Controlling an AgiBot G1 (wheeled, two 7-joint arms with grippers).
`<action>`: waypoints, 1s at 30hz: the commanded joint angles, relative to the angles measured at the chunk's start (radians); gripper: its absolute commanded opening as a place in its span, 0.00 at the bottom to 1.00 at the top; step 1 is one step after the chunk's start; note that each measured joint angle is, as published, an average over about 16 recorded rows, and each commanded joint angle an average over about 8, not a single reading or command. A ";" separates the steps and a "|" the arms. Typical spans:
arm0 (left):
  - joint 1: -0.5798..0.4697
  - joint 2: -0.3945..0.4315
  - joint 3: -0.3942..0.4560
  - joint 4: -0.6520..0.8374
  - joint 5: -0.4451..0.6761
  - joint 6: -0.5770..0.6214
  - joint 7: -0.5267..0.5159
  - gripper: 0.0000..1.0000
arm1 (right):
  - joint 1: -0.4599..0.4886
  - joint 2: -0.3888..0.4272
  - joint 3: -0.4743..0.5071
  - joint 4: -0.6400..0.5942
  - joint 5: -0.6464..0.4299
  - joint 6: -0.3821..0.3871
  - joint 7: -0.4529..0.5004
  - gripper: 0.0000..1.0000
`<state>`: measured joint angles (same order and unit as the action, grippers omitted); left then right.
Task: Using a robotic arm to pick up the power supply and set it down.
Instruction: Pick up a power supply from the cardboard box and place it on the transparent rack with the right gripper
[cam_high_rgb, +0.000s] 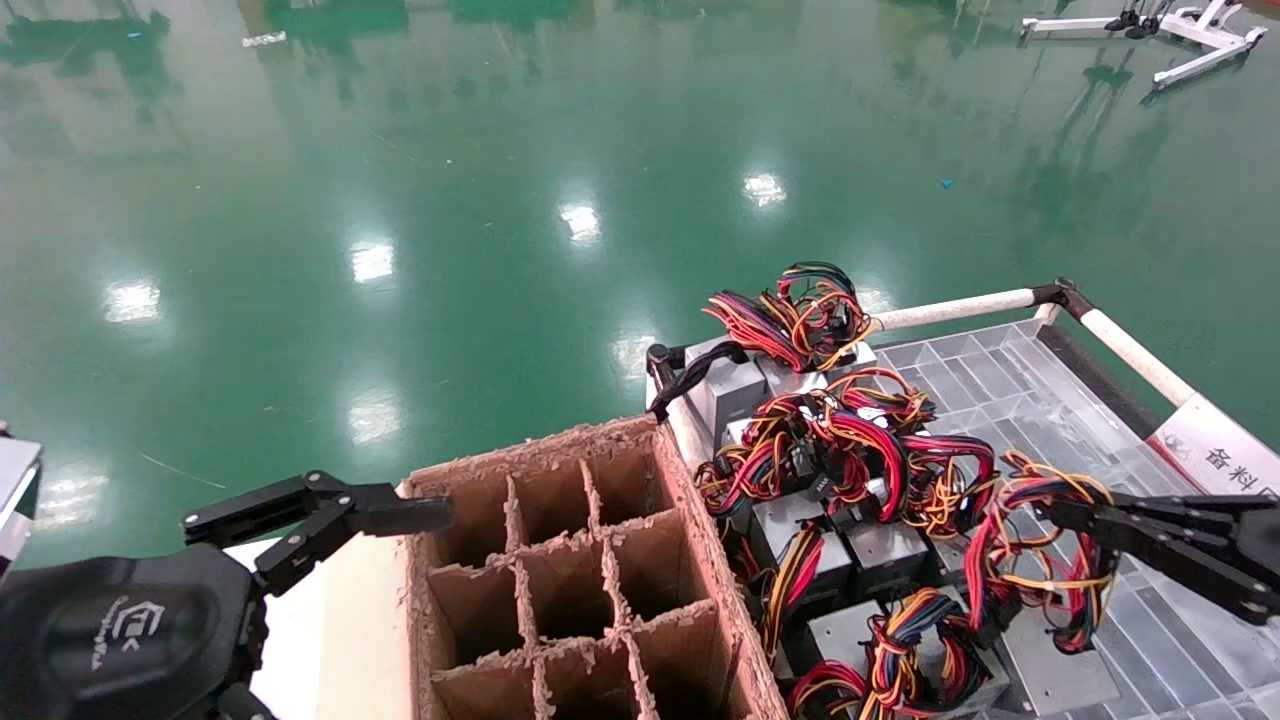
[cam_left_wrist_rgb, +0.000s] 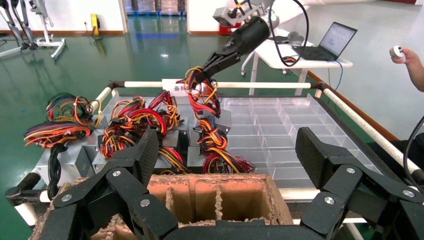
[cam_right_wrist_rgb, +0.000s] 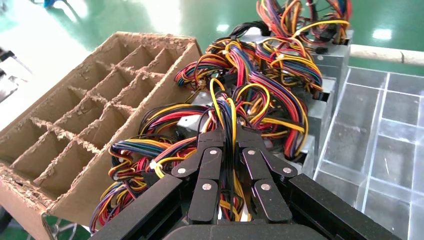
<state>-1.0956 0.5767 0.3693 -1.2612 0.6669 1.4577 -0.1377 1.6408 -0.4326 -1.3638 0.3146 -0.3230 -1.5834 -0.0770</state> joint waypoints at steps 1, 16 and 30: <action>0.000 0.000 0.000 0.000 0.000 0.000 0.000 1.00 | -0.027 0.009 0.007 -0.006 0.027 -0.002 -0.003 0.00; 0.000 0.000 0.000 0.000 0.000 0.000 0.000 1.00 | -0.136 0.104 0.010 0.041 0.123 0.001 0.001 0.00; 0.000 0.000 0.000 0.000 0.000 0.000 0.000 1.00 | -0.163 0.029 0.008 -0.018 0.151 0.018 -0.002 0.81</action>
<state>-1.0955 0.5766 0.3695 -1.2611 0.6668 1.4575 -0.1376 1.4791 -0.3952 -1.3559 0.3030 -0.1731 -1.5667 -0.0788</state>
